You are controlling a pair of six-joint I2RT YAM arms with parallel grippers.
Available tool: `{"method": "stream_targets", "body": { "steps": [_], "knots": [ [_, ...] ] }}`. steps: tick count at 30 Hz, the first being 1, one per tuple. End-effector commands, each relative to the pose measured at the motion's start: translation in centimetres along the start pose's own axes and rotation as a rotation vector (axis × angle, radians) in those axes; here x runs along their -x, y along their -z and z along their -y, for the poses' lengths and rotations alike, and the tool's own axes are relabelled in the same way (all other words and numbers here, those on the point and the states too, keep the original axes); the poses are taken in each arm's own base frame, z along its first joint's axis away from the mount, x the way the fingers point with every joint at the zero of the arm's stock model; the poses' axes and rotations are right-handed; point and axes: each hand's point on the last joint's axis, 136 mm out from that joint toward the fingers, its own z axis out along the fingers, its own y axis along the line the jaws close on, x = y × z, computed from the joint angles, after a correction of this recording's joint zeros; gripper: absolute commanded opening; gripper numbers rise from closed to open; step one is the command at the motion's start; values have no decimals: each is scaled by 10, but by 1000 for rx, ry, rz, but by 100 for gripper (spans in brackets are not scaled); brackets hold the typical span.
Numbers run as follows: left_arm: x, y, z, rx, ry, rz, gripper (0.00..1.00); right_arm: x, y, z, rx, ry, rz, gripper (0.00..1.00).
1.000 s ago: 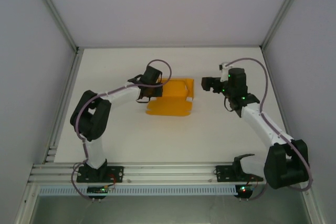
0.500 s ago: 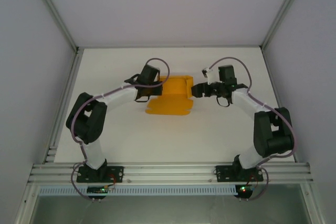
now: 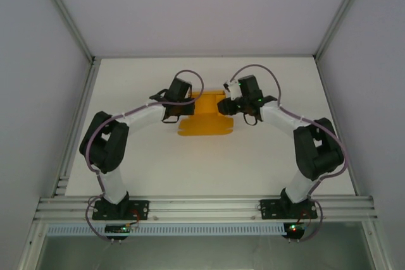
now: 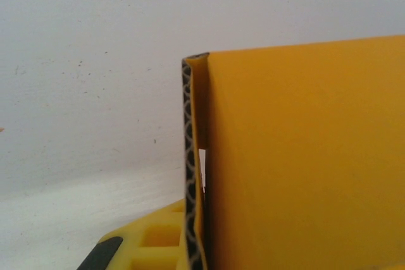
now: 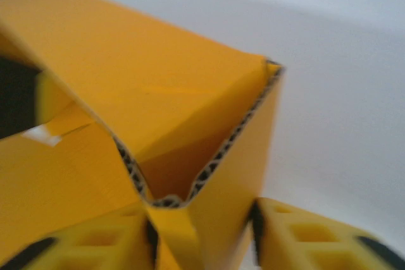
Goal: Assemble paper box
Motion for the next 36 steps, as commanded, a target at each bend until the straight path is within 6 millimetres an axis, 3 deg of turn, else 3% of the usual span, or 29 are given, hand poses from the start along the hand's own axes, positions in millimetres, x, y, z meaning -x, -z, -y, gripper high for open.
{"method": "stream_targets", "body": {
  "steps": [1,6,9,12,14,25,31,34,36],
  "knots": [
    [9,6,31,-99,-22,13,0,23,-1,37,-382,-38,100,28],
    [8,2,35,-84,1,-3,0,34,8,63,-733,-89,163,16],
    [8,1,36,-81,9,-2,0,25,-4,59,-753,-112,122,14],
    [11,3,36,-77,28,6,0,22,-4,71,-818,-159,123,9],
    [12,5,35,-67,47,11,0,18,6,84,-891,-224,152,0],
    [11,0,23,5,160,-8,0,1,48,121,-1255,-314,226,0],
    [12,-2,13,71,175,-3,0,4,42,119,-1203,-328,250,0],
    [11,-5,14,63,163,-8,0,12,26,107,-1052,-324,282,0],
    [11,-6,14,68,158,-10,0,24,12,89,-877,-298,309,0]
  ]
}}
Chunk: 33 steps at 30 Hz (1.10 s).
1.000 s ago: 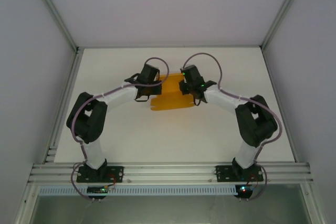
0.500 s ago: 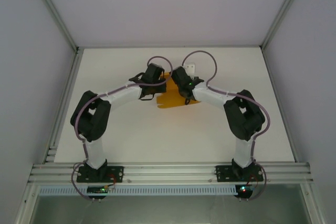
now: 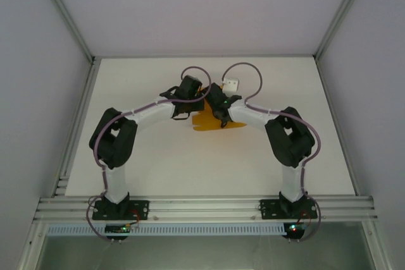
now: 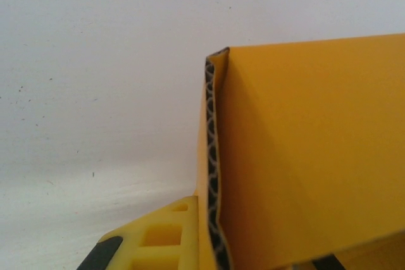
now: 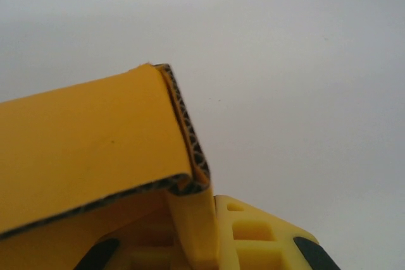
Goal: Assemble paper box
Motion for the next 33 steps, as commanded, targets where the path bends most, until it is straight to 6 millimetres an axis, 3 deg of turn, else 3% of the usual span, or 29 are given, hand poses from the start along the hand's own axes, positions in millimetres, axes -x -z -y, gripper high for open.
{"method": "stream_targets", "body": {
  "steps": [1,2,4,6,9,11,12,18,24,28,33],
  "knots": [
    [-3,7,-17,72,55,-40,0,17,-13,16,66,-76,87,0],
    [-4,5,-17,73,51,-39,0,19,-7,8,141,-70,102,0],
    [-3,3,-17,74,39,-40,0,27,12,-12,306,-13,145,23],
    [-2,3,-15,68,23,-33,0,26,31,-31,479,15,134,33],
    [0,4,-15,56,-7,-14,0,25,63,-47,683,49,114,61],
    [3,7,-13,40,-23,9,0,26,78,-44,737,49,116,80],
    [3,9,-13,35,-38,19,0,28,86,-41,767,55,122,98],
    [8,19,-10,-2,-129,72,0,48,129,-8,854,40,221,99],
    [-5,44,0,-79,-447,9,0,62,152,54,795,-30,290,99],
    [-47,72,8,-219,-689,-187,0,55,156,93,722,-56,271,99],
    [-93,93,-11,-184,-871,-398,0,42,158,129,647,-87,260,99]
  ]
}}
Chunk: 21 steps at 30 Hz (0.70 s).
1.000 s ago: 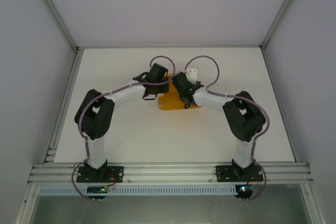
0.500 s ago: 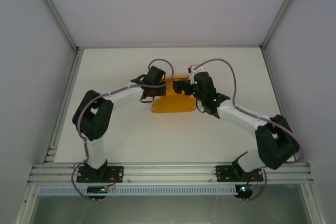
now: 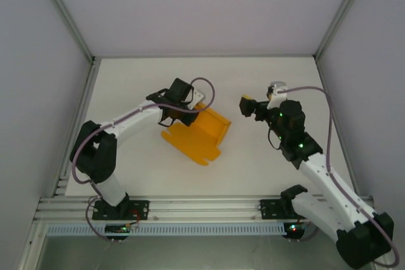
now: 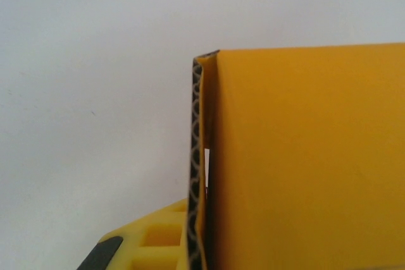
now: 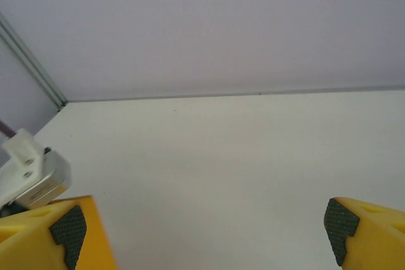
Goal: Assemble paper box
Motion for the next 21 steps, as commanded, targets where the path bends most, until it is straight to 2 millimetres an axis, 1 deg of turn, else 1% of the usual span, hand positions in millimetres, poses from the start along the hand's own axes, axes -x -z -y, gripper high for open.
{"method": "stream_targets", "body": {
  "steps": [1,5,8,10,13,15,18,21],
  "knots": [
    [-47,14,21,-80,-188,-228,0,-29,12,22,-77,0,-94,99],
    [-74,4,13,4,-229,-432,0,-35,18,32,-96,-22,-116,99],
    [-85,-11,8,62,-296,-549,0,-42,16,40,-115,-40,-149,99],
    [-84,-24,1,128,-350,-597,0,-46,14,42,-116,-51,-169,99],
    [-68,-48,-10,232,-418,-613,0,-51,11,44,-112,-67,-187,99],
    [-64,-66,-14,287,-479,-634,0,-54,10,45,-115,-72,-195,99],
    [-66,-89,-16,342,-564,-659,0,-55,11,48,-119,-77,-201,99],
    [-66,-112,-16,375,-607,-638,0,-57,12,52,-134,-86,-202,99]
  ]
}}
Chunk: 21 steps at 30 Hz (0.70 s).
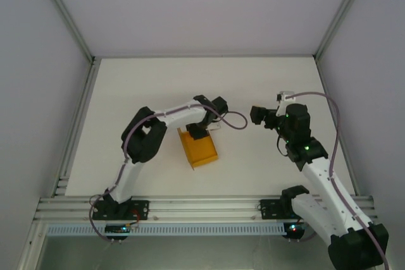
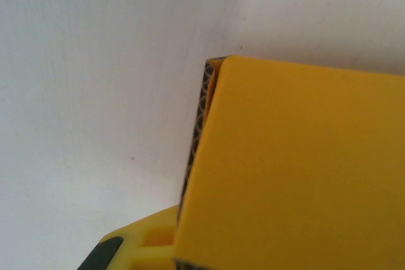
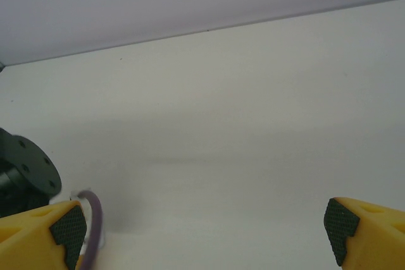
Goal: Assemble paper box
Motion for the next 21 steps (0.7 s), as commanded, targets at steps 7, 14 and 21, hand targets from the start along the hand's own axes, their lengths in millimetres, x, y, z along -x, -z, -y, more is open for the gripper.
{"method": "stream_targets", "body": {
  "steps": [7,14,21],
  "knots": [
    [29,-34,-13,100,-38,31,20,-12,1,8,1,-46,-44,99],
    [34,35,-20,47,-103,203,69,-13,4,1,53,-42,-63,99],
    [22,103,-23,16,-134,381,100,-10,6,-5,86,-8,-64,99]
  ]
}}
